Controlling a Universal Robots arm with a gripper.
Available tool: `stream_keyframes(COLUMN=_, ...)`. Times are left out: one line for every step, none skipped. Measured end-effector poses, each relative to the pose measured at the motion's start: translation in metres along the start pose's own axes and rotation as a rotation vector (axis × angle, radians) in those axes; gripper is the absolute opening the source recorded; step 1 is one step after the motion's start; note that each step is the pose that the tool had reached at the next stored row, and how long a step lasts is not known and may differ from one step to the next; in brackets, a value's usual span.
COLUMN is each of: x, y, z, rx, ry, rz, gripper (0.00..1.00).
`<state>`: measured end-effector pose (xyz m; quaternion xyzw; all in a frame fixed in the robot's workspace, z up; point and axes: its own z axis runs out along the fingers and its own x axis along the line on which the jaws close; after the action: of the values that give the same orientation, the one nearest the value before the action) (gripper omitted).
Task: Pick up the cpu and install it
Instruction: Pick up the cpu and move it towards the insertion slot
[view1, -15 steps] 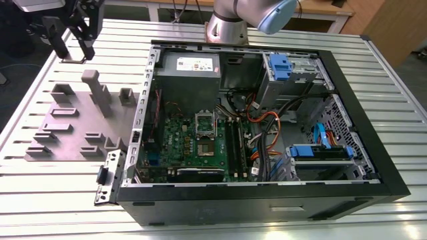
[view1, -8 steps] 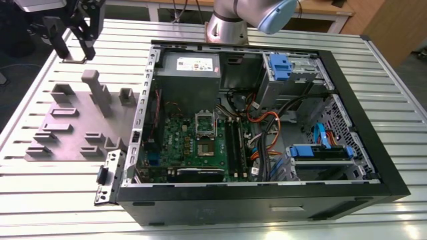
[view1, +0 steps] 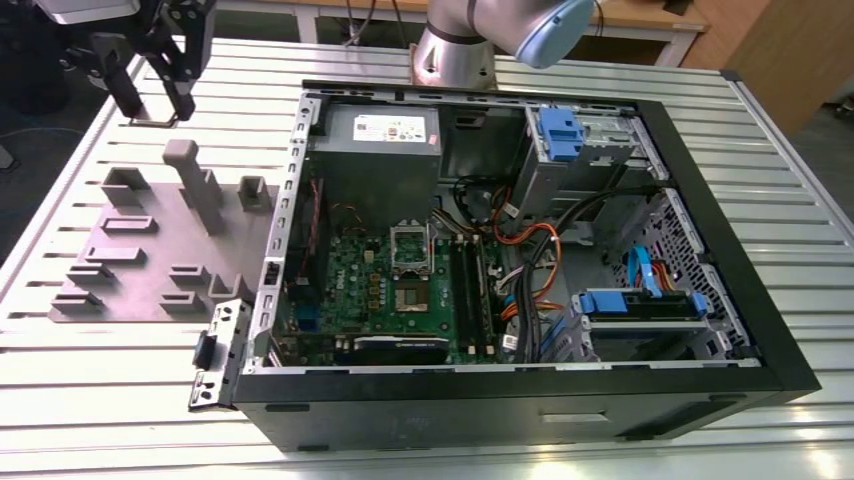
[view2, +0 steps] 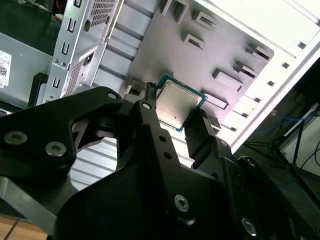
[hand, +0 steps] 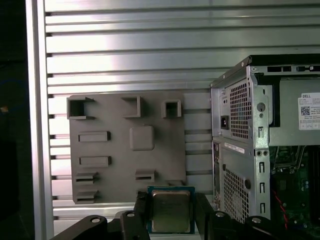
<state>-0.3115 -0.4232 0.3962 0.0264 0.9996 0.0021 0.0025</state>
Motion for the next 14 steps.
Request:
stream_keyframes(x=-0.0011, y=0.0001, z=0.0000, rx=0.0000, ry=0.0000, rz=0.000, gripper=0.47)
stream_keyframes(x=-0.0021, y=0.0001, z=0.0000, rx=0.0000, ry=0.0000, rz=0.000, gripper=0.47)
stream_keyframes(x=-0.0029, y=0.0002, z=0.0000, rx=0.0000, ry=0.0000, rz=0.000, gripper=0.47)
stream_keyframes(x=-0.0037, y=0.0002, z=0.0000, rx=0.0001, ry=0.0000, rz=0.000, gripper=0.47)
stream_keyframes(x=-0.0044, y=0.0002, z=0.0001, rx=0.0000, ry=0.0000, rz=0.000, gripper=0.47)
stream_keyframes(x=-0.0056, y=0.0003, z=0.0001, rx=0.0001, ry=0.0000, rz=0.000, gripper=0.47)
stream_keyframes(x=-0.0066, y=0.0004, z=0.0001, rx=0.0001, ry=0.0000, rz=0.000, gripper=0.47)
stream_keyframes(x=-0.0074, y=0.0003, z=0.0001, rx=0.0001, ry=-0.0001, rz=0.000, gripper=0.47)
stream_keyframes(x=-0.0077, y=-0.0002, z=0.0001, rx=0.0002, ry=0.0000, rz=0.000, gripper=0.47)
stream_keyframes(x=-0.0080, y=-0.0008, z=0.0001, rx=0.0001, ry=0.0000, rz=0.000, gripper=0.47)
stream_keyframes(x=-0.0082, y=-0.0010, z=0.0002, rx=0.0001, ry=0.0000, rz=0.000, gripper=0.47)
stream_keyframes(x=-0.0083, y=-0.0009, z=0.0002, rx=0.0001, ry=0.0000, rz=0.000, gripper=0.47)
stream_keyframes(x=-0.0086, y=-0.0010, z=0.0002, rx=0.0001, ry=0.0000, rz=0.000, gripper=0.47)
stream_keyframes(x=-0.0089, y=-0.0010, z=0.0002, rx=0.0001, ry=0.0000, rz=0.000, gripper=0.47)
